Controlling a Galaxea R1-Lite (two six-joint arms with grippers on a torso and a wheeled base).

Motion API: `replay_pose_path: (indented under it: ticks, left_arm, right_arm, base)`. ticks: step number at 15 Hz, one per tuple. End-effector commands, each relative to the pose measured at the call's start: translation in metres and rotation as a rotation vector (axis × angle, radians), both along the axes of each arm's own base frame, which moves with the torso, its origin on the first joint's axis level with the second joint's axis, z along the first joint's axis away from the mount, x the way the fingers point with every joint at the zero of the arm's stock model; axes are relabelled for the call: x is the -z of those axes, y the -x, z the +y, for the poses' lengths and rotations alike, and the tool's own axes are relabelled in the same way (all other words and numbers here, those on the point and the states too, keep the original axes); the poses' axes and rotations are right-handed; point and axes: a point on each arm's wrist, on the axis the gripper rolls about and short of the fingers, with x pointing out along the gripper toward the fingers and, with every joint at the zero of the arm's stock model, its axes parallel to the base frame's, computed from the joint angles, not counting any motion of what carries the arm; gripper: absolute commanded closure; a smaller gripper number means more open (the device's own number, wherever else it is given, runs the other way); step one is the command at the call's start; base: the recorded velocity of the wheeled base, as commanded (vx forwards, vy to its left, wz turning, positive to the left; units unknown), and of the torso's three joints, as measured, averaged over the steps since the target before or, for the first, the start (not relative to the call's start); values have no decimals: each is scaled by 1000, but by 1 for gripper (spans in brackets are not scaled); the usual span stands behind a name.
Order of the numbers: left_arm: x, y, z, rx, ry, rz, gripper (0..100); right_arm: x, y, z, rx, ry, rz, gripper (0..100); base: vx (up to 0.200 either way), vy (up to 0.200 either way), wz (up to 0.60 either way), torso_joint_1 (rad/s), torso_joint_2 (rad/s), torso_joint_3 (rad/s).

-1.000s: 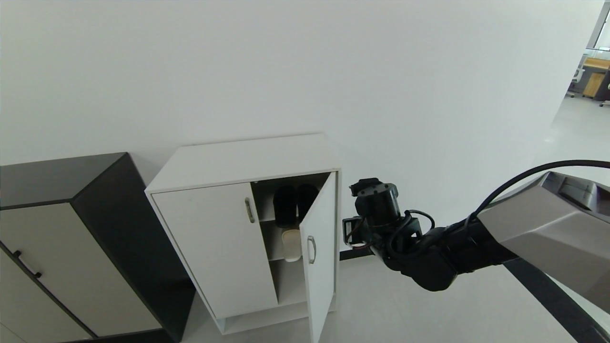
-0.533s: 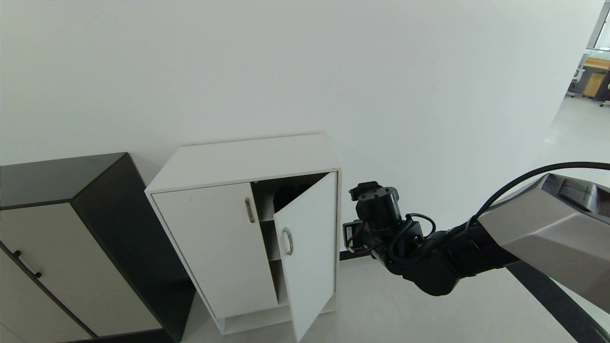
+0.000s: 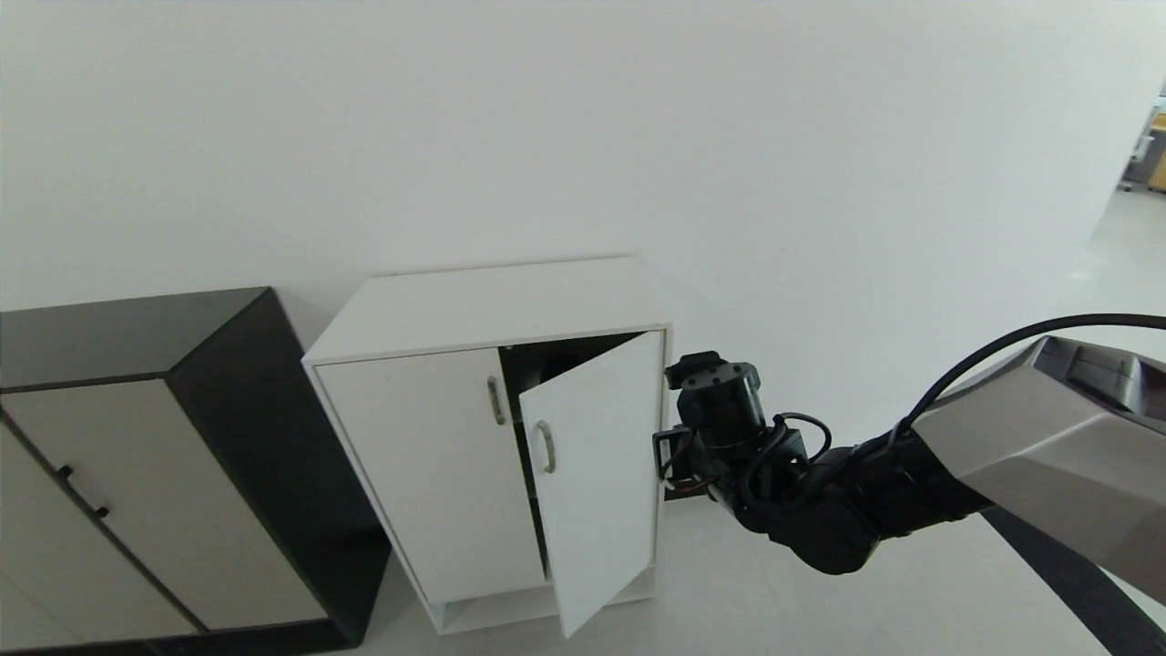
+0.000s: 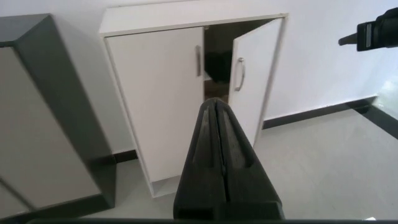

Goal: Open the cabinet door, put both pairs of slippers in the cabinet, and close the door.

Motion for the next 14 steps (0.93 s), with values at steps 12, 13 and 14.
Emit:
replay_pose_path:
  ticks: [12, 13, 14]
  left_arm:
    - [0, 0, 0, 0, -1, 2, 100]
    - [0, 0, 0, 2, -1, 1, 100]
    - [0, 0, 0, 2, -1, 1, 100]
  right_arm:
    - [38, 4, -39, -331, -76, 9, 100]
    - [39, 2, -41, -347, -84, 18, 100]
    - [40, 1, -43, -349, -86, 21, 100]
  base:
    - [0, 0, 100, 2, 0, 0]
    - [200, 0, 0, 2, 2, 2]
    - [200, 0, 0, 2, 2, 2]
